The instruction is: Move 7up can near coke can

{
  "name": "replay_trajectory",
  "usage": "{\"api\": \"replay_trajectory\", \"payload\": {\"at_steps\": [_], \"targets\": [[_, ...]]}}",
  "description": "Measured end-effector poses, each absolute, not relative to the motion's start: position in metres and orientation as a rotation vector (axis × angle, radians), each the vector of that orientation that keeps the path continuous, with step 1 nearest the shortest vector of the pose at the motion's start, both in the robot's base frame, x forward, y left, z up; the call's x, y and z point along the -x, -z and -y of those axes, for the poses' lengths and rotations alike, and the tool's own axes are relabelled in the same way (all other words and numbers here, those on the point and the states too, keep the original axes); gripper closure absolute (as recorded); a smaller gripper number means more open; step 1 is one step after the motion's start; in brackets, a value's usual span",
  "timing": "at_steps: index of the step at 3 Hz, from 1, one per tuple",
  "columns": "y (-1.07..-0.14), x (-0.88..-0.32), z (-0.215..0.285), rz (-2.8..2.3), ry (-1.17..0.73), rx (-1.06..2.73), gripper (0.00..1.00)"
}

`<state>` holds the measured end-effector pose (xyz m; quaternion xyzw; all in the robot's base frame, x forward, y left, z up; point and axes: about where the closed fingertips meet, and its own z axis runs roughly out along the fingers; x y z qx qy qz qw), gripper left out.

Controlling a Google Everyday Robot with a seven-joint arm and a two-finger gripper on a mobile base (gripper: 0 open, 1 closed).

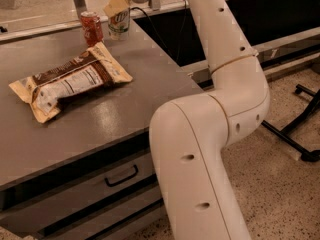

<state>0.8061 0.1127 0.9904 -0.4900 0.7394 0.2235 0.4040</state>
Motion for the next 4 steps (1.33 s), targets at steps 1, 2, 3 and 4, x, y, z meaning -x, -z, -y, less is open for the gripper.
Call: {"api": "replay_trajectory", "payload": {"at_steps": [1, 2, 3, 4], "targets": [[-0.9867, -0.8069, -0.1163, -1.870, -0.569, 1.241, 0.42], [-0.9835, -0.8075, -0.1193, -1.872, -0.572, 1.245, 0.42], [-0.9812, -0.8080, -0.1214, -1.873, -0.575, 1.247, 0.46], [-0.9776, -0.8086, -0.1248, -1.876, -0.579, 1.251, 0.64]]}}
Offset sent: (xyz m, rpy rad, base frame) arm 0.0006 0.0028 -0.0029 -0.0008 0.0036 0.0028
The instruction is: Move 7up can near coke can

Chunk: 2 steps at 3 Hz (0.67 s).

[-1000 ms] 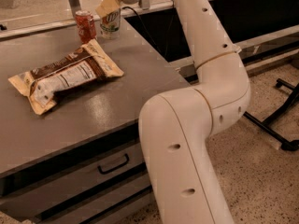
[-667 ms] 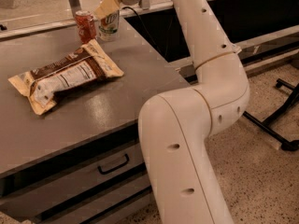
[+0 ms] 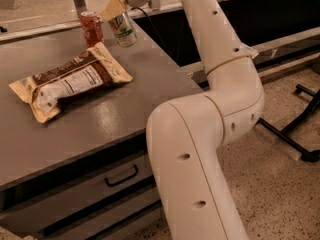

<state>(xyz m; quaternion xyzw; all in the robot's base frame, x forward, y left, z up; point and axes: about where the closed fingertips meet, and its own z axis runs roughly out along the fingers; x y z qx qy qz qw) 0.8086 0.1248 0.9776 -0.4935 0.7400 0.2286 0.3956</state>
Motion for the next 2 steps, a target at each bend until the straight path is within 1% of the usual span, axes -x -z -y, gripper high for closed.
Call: {"api": "replay_trajectory", "payload": {"at_steps": [1, 2], "targets": [[-0.9742, -0.8092, -0.1280, -1.878, -0.583, 1.255, 0.88], [-0.9711, -0.8097, -0.1308, -1.881, -0.587, 1.258, 1.00]]}}
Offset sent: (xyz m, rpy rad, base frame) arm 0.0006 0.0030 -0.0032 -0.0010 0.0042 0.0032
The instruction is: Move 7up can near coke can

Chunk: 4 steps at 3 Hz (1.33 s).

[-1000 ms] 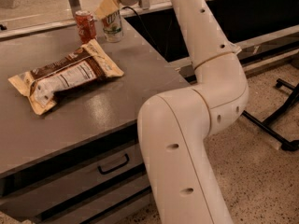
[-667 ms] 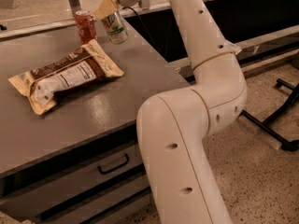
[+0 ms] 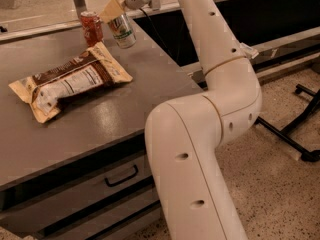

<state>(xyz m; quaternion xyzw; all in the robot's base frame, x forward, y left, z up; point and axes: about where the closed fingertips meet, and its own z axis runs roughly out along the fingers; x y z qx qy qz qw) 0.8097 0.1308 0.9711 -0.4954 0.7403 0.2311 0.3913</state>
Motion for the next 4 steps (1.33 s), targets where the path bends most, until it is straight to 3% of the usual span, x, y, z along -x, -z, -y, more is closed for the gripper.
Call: {"api": "replay_trajectory", "payload": {"at_steps": [4], "targets": [[-0.983, -0.862, -0.133, -1.677, -0.628, 1.081, 1.00]]}}
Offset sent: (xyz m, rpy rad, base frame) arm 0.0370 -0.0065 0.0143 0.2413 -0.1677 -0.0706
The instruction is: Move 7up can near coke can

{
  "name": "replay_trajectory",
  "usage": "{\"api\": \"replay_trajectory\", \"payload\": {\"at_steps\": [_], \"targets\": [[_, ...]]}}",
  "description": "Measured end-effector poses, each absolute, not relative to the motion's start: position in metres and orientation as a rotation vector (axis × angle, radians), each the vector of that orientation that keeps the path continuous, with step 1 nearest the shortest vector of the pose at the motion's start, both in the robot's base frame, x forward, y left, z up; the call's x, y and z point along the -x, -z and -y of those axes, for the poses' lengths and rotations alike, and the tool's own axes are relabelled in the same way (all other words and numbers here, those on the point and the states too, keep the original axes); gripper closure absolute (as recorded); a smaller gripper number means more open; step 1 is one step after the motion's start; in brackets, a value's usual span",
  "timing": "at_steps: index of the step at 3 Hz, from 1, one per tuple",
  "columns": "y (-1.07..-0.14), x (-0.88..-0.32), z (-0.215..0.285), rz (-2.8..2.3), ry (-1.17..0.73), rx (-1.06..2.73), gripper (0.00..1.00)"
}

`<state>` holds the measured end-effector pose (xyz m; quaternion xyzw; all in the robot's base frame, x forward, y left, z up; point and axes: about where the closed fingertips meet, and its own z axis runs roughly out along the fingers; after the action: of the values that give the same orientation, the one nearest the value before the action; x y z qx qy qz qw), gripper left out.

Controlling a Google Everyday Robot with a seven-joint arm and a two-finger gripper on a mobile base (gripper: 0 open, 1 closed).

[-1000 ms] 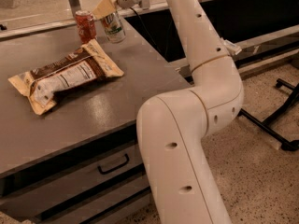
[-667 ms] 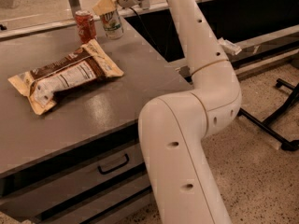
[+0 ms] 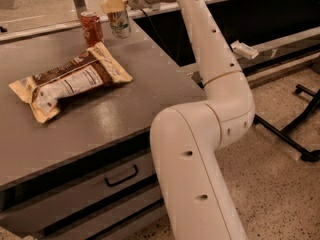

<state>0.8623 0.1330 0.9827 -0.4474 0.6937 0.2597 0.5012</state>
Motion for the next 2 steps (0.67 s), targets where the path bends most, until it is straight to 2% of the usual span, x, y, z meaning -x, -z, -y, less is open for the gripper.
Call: {"api": "replay_trajectory", "payload": {"at_steps": [1, 2], "targets": [[-0.9802, -0.8636, -0.1274, -1.678, -0.642, 1.067, 1.00], [-0.9749, -0.8631, -0.1265, -1.678, -0.662, 1.067, 0.82]]}}
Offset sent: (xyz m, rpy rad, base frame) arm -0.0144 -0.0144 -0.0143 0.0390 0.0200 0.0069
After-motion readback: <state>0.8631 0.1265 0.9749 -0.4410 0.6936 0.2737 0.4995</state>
